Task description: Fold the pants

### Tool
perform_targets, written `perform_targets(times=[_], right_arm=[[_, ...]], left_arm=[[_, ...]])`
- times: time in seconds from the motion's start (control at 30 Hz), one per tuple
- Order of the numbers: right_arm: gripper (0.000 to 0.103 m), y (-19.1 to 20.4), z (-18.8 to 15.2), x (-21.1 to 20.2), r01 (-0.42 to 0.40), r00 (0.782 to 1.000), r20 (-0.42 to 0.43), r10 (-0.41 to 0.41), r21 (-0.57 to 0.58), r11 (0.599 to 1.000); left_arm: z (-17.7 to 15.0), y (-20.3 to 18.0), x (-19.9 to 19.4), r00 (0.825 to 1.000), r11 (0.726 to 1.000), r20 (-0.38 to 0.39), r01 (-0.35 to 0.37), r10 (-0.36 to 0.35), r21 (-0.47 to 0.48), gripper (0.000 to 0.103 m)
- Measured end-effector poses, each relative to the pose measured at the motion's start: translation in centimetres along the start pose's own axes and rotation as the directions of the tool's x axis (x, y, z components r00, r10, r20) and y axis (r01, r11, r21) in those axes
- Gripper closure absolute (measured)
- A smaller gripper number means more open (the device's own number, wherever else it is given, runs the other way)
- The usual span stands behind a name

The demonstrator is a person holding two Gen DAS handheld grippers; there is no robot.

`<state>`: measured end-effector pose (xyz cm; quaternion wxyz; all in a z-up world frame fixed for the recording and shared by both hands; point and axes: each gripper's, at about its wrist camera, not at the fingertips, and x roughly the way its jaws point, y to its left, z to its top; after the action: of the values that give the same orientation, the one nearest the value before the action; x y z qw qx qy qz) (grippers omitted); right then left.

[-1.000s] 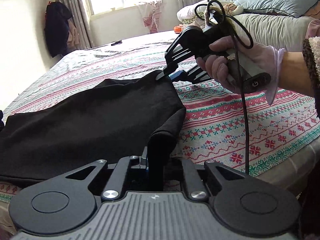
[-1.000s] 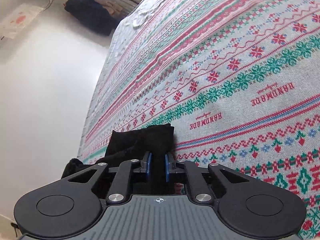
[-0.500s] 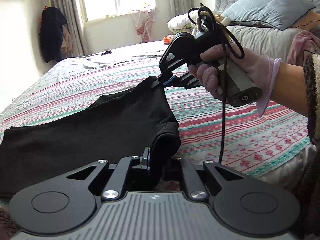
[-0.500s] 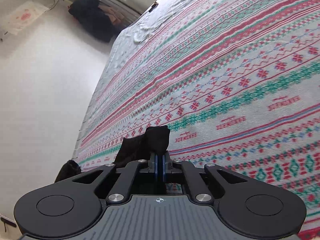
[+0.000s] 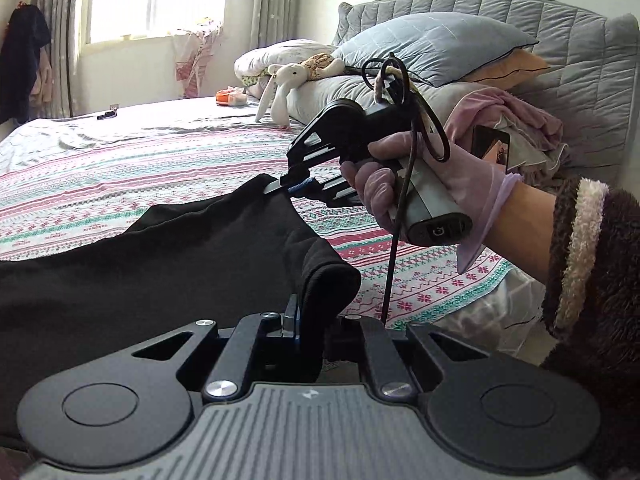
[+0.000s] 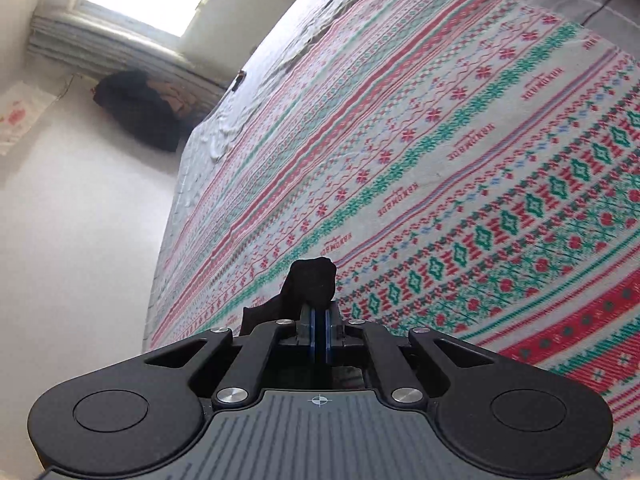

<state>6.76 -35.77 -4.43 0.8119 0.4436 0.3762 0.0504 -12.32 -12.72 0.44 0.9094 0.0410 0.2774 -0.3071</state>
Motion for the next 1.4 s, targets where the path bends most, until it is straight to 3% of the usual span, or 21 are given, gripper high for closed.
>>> perform_targets(times=[0.2,0.43,0.63,1.1,1.27,1.4], right_arm=[[0.099,1.1,0.1,-0.2,-0.03,1.0,-0.003,0.031,0.055,0.998],[0.098,6.5,0.2,2.6,-0.115,0.993,-0.032,0.116,0.027,0.993],[0.098,10.6,-0.9,6.0,-0.165,0.983,-0.082,0.164,0.005,0.986],[0.098,18.1,-6.2,14.2,-0.198,0.964,-0.192,0.183,-0.062,0.978],[0.098,20.8,-9.0,16.9,-0.245,0.953,-0.211,0.218,-0.11,0.963],[0.098,22.3,-11.4,19.7,-0.27,0.943,-0.236,0.235,-0.126,0.955]], left_arm=[[0.6,2.3,-1.5,0.999,0.996,0.034,0.003,0.0,-0.092,0.077],[2.4,6.2,-3.5,0.998,0.965,0.066,0.022,-0.005,-0.26,0.077],[2.7,9.4,-5.6,0.994,0.94,0.083,-0.038,0.07,-0.339,0.077],[0.6,16.7,-8.8,0.965,0.839,0.024,-0.213,0.26,-0.501,0.077],[-0.4,19.3,-10.7,0.944,0.789,0.012,-0.268,0.329,-0.553,0.077],[-1.8,21.9,-12.1,0.921,0.731,-0.03,-0.327,0.388,-0.598,0.077]])
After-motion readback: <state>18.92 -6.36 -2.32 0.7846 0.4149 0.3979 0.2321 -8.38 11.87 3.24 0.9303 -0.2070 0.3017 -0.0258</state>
